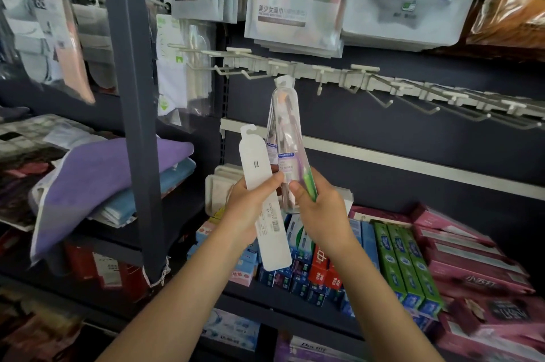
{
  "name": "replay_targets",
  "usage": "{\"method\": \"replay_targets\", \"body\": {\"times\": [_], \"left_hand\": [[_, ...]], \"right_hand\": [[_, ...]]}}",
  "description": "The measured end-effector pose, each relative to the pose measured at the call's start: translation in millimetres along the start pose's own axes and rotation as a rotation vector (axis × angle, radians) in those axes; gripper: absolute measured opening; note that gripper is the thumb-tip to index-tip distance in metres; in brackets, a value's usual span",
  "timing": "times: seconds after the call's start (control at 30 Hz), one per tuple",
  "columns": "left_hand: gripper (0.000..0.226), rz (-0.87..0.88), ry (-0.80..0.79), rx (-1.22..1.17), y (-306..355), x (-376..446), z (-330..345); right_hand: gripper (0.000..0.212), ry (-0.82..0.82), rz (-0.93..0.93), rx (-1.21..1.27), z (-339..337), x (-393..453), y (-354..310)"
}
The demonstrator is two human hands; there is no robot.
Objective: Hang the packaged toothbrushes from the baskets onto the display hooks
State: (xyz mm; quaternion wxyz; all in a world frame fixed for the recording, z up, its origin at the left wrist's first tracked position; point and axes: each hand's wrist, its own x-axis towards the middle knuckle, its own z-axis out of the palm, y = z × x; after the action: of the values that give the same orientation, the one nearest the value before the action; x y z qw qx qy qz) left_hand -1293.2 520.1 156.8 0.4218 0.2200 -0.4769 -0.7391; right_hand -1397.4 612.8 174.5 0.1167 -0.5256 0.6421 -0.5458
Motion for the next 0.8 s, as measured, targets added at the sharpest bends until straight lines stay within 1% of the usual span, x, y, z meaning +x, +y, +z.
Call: {"method": "replay_targets", "body": {"times": [0.13, 0.23, 0.3, 0.37, 0.43, 0.5, 0.57, 0.63, 0.7, 0.8], "left_hand": [[0.035, -0.001, 0.006, -0.003, -5, -1, 6], [0.034, 0.035, 0.043, 0.047, -3, 0, 3], [0.031, 0.059, 0.046, 0.084, 2, 0, -1], [0.028, 0.080, 0.063, 0.132, 9, 1, -6], [0.032, 0.074, 0.078, 0.161, 13, 4, -13], [0.037, 0.060, 0.086, 0.180, 14, 8, -21], [0.042, 0.057, 0.110, 0.218, 15, 13, -25], [0.049, 0.052, 0.124, 0.253, 13, 18, -28], [0.046, 0.046, 0.133, 0.267, 12, 23, -29], [0.036, 0.038, 0.126, 0.291, 11, 29, -27]], "right_hand": [[0.030, -0.043, 0.007, -0.015, -13, 2, 0], [0.025, -0.099, 0.050, 0.012, -18, 5, 1], [0.016, -0.127, 0.062, 0.024, -19, 5, 0], [0.014, -0.140, 0.046, 0.005, -20, 7, -3], [0.019, -0.130, 0.010, 0.022, -21, 10, -10], [0.019, -0.137, 0.030, 0.090, -19, 14, -10], [0.031, -0.159, 0.130, 0.175, -12, 17, -9], [0.038, -0.160, 0.235, 0.280, -4, 20, -2], [0.044, -0.141, 0.306, 0.355, 1, 23, 4], [0.059, -0.089, 0.357, 0.382, 9, 26, 9]]}}
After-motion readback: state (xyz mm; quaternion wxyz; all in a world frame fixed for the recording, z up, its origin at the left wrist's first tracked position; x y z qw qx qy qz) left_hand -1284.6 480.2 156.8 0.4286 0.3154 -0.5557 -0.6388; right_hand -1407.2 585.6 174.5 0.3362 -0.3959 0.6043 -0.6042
